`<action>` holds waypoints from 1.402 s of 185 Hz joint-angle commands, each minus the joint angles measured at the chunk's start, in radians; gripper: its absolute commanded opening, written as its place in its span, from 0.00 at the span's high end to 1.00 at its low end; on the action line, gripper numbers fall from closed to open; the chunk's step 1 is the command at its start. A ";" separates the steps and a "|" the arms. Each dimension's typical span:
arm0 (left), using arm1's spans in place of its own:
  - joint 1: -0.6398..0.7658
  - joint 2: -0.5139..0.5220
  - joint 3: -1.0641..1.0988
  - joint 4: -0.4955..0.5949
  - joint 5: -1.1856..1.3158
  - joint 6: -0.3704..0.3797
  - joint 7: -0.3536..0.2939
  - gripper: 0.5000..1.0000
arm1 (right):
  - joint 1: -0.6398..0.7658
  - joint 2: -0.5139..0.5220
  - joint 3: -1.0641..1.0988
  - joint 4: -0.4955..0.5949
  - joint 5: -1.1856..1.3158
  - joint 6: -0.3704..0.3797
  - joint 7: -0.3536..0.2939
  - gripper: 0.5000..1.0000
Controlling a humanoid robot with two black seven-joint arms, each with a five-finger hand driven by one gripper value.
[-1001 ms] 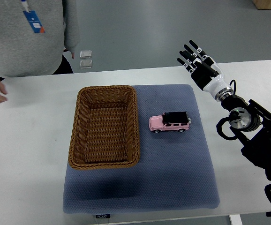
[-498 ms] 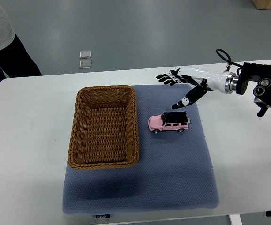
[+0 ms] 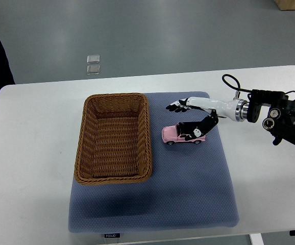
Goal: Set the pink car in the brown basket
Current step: 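Reach the right hand over the pink toy car, then close the right hand fingers around the pink car's body, then lift the pink car with the right hand toward the basket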
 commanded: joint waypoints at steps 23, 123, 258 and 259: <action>0.000 0.000 0.000 0.000 0.000 0.000 0.000 0.00 | -0.034 0.015 -0.003 -0.006 -0.019 -0.020 0.000 0.18; 0.000 0.000 -0.001 0.000 0.000 0.000 0.000 0.00 | -0.034 0.031 -0.067 -0.064 -0.062 -0.094 0.002 0.26; 0.000 0.000 -0.003 0.003 0.000 0.000 0.000 0.00 | 0.035 -0.029 -0.086 -0.014 -0.077 -0.168 0.075 1.00; 0.000 0.000 -0.003 0.003 0.000 0.000 0.000 0.00 | 0.040 -0.032 -0.086 -0.011 -0.077 -0.166 0.075 1.00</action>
